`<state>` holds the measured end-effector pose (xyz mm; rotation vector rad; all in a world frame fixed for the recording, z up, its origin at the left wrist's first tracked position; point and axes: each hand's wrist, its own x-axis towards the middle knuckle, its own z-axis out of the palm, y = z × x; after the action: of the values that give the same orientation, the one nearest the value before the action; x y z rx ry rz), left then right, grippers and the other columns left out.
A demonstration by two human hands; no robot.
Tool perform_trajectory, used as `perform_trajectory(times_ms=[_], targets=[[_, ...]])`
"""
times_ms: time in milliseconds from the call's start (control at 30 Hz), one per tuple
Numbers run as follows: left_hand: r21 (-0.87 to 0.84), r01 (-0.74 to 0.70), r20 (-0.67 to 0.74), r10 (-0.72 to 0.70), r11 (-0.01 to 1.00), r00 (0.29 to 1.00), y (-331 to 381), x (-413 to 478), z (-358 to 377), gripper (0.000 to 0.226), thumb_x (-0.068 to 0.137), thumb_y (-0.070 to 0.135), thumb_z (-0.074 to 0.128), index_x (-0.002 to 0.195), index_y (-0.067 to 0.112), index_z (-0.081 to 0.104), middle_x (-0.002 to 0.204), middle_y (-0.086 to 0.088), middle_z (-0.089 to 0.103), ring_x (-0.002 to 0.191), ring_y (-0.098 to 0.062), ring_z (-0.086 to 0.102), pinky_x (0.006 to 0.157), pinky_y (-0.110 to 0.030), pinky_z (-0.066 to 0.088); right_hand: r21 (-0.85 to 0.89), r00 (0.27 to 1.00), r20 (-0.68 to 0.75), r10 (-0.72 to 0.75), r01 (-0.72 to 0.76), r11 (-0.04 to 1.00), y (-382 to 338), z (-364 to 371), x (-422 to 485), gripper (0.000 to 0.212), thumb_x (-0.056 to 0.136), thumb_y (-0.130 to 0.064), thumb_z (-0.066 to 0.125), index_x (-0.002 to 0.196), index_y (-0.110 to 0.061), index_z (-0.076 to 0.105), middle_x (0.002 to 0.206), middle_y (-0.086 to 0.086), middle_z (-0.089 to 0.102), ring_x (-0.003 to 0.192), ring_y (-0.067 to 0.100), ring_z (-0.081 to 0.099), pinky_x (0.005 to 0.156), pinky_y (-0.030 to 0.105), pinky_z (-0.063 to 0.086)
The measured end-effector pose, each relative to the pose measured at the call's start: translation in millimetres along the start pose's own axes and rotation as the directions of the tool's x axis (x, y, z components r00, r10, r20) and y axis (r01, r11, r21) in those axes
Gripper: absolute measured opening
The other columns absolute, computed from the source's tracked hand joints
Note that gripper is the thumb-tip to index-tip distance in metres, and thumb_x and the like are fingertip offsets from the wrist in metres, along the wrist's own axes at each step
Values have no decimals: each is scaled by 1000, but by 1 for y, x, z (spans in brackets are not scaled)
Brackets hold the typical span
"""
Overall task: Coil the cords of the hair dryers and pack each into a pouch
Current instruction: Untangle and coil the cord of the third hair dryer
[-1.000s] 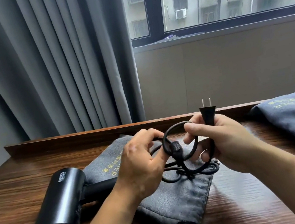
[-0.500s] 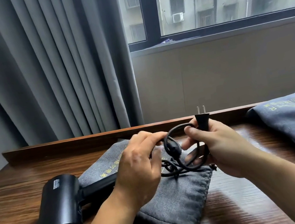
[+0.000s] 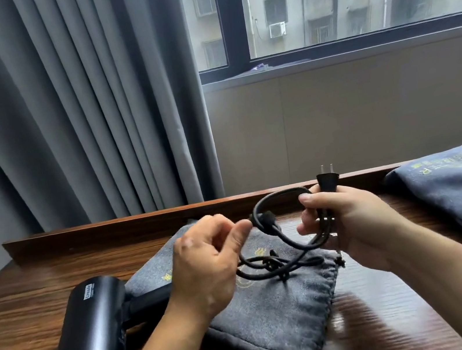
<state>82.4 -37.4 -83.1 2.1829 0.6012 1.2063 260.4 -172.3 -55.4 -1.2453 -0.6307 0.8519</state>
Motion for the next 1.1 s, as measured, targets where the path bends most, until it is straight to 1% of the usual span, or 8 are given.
perform_trajectory(times_ms=[100,200,333,533,700,833,967,1100], targets=[[-26,119,-1,-119,993,993,-5,3,-1,13,96,37,66,87,35,75,55,5,63,51,-13,60,57,-35,56,78,995,87,-49,42,996,-4,0,-5,13,82,-20,70,89,-20,59,68,6,59,61,21,65,41,23,41],[39,82,95,-85,996,992,0,0,-1,25,101,21,60,107,40,75,73,19,72,62,-7,61,62,-12,48,102,990,130,-63,50,994,-2,7,-8,23,78,-17,71,97,-16,58,66,7,58,61,24,66,40,24,47],[136,21,111,-37,991,993,2,2,-4,23,94,25,50,92,33,71,87,16,70,88,-3,63,79,-22,47,169,999,20,-39,35,985,-1,9,-4,13,92,-10,65,101,-13,56,66,7,59,60,26,67,43,26,52],[222,-258,240,203,940,949,8,-3,-4,29,79,40,61,104,31,71,107,16,58,106,-7,53,93,-15,39,195,999,-48,14,-4,981,3,13,-3,10,95,-7,64,95,-13,55,71,8,55,65,31,73,45,27,56],[223,-331,287,262,917,921,7,-4,1,25,95,46,55,110,32,71,96,15,65,93,-7,60,84,-36,50,244,1000,-13,17,-14,970,3,17,-3,11,91,-9,67,94,-11,57,73,7,53,69,34,73,45,26,55],[74,-275,286,244,959,926,8,-5,3,32,104,37,48,132,46,60,93,7,70,89,-13,66,78,-39,53,167,997,69,-34,22,986,-2,8,-6,24,72,-20,74,93,-16,62,78,3,60,65,15,64,48,22,44],[121,-243,209,214,963,954,9,-6,4,26,103,30,46,117,33,68,95,14,64,90,-7,62,79,-26,50,210,983,182,-30,-9,978,-3,3,-7,22,70,-19,73,91,-12,74,77,2,56,56,12,49,50,22,38],[215,-232,187,193,949,963,10,-5,2,21,92,19,45,97,25,64,89,15,59,90,-5,55,80,-20,42,85,969,244,-40,19,996,1,8,-6,35,68,-12,73,102,-2,76,65,5,46,54,15,43,55,29,36]])
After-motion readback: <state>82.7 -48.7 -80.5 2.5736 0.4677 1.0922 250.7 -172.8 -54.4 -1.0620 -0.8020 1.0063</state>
